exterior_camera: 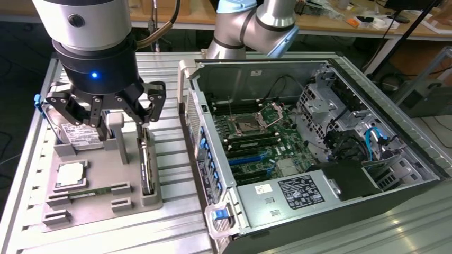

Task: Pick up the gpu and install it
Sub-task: 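Pick up the gpu and move the gpu toward the slot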

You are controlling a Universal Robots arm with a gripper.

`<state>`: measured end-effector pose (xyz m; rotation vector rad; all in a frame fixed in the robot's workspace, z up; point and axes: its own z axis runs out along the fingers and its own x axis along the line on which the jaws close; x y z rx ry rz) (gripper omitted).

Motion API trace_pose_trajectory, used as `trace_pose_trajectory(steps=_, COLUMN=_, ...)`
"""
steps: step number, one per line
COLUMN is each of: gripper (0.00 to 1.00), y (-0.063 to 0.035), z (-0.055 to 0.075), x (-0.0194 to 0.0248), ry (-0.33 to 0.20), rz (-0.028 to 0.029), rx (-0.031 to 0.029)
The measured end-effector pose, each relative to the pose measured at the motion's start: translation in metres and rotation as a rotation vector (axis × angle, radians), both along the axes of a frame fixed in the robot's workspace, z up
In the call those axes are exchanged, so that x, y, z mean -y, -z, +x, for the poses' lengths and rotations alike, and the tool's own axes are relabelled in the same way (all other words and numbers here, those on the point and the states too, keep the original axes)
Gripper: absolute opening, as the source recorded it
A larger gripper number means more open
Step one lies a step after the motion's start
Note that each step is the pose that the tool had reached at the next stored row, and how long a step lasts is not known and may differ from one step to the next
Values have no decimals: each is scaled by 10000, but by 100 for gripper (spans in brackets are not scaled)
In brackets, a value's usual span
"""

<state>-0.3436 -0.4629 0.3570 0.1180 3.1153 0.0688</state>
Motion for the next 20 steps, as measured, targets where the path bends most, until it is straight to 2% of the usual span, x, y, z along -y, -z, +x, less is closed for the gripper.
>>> trace_pose_trajectory(steps=9, gripper=60, y=48, z=-1, x=2, ry=0, rz=-1, rx=-2)
trace_pose_trajectory(steps=20, gripper=60, y=81, z=5, x=40, ry=0, rz=-1, rx=-1)
